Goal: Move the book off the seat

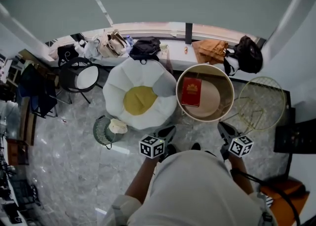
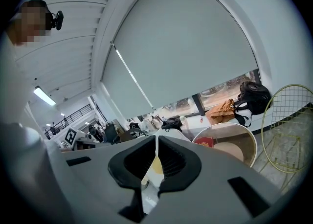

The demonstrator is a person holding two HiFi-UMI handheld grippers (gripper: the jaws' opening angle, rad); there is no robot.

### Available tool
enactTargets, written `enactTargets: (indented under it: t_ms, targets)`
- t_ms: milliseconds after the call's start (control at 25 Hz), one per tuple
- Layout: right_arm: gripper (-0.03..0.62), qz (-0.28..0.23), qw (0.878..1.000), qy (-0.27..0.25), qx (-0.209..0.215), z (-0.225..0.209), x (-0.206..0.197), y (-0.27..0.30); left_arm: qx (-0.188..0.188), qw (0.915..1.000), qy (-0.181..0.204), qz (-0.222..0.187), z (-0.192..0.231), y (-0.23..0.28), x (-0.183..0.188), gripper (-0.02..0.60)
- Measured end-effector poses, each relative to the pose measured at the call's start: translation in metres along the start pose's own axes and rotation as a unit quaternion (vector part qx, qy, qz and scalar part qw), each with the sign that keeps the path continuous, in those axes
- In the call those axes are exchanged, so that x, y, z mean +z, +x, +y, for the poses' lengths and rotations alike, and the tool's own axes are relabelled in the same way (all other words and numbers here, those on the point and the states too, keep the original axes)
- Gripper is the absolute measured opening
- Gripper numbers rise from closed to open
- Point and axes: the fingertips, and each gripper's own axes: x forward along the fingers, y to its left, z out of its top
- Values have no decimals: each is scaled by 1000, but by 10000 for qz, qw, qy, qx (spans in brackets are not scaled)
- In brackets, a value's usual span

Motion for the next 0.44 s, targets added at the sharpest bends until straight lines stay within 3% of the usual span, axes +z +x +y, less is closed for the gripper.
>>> enactTargets:
  t_ms: [440]
  targets:
    - [44, -107, 9997, 188, -65, -14, 1, -14, 39, 9999, -103, 12, -6, 5, -6, 2]
